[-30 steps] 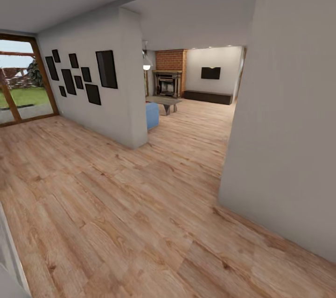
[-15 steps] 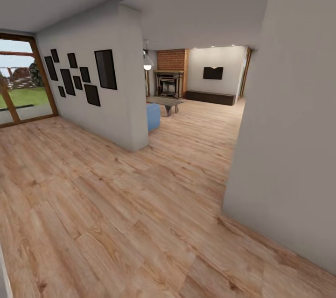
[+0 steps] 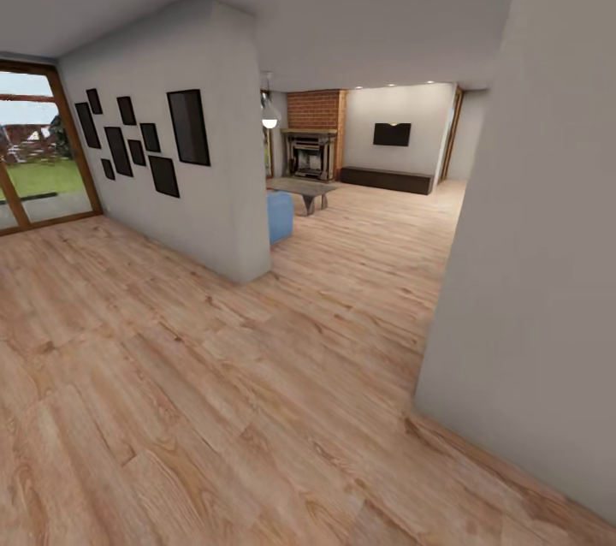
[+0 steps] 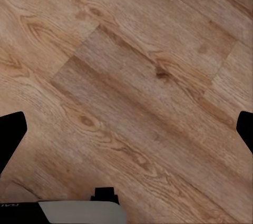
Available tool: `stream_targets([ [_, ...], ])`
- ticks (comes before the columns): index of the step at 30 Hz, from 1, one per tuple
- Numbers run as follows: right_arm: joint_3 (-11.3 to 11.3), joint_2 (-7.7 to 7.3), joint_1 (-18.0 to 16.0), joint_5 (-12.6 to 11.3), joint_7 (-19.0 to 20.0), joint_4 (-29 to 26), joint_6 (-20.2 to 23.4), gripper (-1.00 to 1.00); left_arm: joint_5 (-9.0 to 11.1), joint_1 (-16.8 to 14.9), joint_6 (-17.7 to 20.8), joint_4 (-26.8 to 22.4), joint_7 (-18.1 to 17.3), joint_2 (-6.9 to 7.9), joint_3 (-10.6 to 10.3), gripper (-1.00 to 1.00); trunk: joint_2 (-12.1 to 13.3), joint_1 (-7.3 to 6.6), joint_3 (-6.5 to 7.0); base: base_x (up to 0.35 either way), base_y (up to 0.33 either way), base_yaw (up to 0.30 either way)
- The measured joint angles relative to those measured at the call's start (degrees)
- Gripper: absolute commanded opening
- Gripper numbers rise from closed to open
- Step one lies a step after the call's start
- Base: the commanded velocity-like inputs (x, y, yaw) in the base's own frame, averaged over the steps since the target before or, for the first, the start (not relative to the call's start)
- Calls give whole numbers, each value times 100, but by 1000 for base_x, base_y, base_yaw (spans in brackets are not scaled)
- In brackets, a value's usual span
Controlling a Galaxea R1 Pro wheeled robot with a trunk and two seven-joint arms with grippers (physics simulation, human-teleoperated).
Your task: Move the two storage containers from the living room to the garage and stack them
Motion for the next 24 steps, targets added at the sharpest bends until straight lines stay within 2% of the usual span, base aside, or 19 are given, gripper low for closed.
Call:
stream_targets([
  [24, -1, 0, 0, 0, 1, 0, 0, 100, 0, 0, 0, 0, 0, 0, 1, 100, 0, 0, 0, 326, 0, 0],
])
